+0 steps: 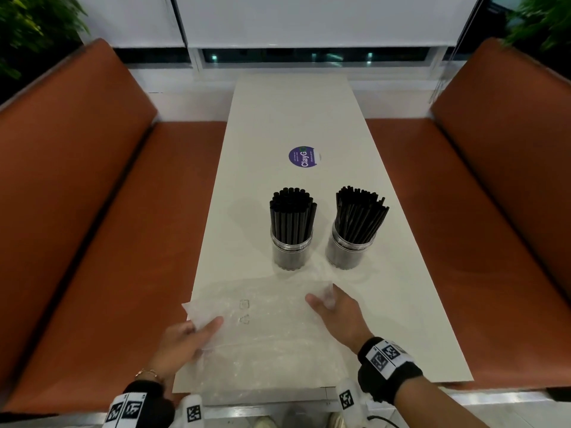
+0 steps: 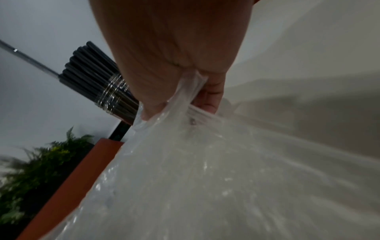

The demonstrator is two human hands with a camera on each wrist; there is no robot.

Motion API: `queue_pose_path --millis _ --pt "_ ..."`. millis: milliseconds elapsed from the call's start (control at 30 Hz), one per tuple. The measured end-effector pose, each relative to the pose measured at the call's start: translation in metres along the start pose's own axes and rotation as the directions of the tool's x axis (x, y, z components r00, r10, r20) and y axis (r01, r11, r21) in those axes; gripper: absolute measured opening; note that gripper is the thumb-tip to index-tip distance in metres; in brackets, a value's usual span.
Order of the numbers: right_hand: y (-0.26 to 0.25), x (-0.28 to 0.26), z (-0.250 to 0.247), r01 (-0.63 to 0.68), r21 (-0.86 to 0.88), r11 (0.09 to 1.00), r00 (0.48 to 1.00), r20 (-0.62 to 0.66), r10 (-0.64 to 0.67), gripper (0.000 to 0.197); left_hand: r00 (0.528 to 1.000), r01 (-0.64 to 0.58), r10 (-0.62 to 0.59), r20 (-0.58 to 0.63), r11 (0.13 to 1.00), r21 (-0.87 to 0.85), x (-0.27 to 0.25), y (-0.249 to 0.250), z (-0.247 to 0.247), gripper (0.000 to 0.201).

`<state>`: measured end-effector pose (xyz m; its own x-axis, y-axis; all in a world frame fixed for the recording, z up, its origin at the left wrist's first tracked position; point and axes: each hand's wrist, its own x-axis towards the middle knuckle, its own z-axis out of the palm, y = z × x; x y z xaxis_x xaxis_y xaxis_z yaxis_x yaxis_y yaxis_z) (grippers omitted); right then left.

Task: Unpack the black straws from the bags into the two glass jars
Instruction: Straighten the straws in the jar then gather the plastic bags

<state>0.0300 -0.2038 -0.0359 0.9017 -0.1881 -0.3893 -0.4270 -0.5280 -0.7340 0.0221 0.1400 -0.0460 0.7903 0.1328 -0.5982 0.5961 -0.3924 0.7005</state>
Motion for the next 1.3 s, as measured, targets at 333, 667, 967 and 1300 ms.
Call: queue_pose_path --millis 333,667,967,1300 --pt "0.023 -0.023 -0.032 -0.115 0.265 0.957 0.891 0.454 -0.018 0.088 0.990 0.057 -0.028 0.138 0.977 -0.207 -0.021 -0.007 -0.005 0.030" --pt "0.045 -0.024 -0.043 -0.033 0.314 0.949 0.931 0.355 -0.086 0.043 0.985 -0.015 0.045 0.166 0.985 -0.173 -0.023 -0.018 -0.011 0.033" --pt "0.030 -0.027 -0.053 0.134 0.154 0.979 0.924 0.338 -0.180 0.072 0.972 0.082 0.001 0.235 0.936 -0.342 -0.032 -0.006 -0.017 0.042" --pt "-0.034 -0.041 -0.081 0.430 0.192 0.882 0.745 0.477 -0.467 0.058 0.764 -0.364 0.080 0.640 0.872 0.326 -0.060 0.070 0.012 0.086"
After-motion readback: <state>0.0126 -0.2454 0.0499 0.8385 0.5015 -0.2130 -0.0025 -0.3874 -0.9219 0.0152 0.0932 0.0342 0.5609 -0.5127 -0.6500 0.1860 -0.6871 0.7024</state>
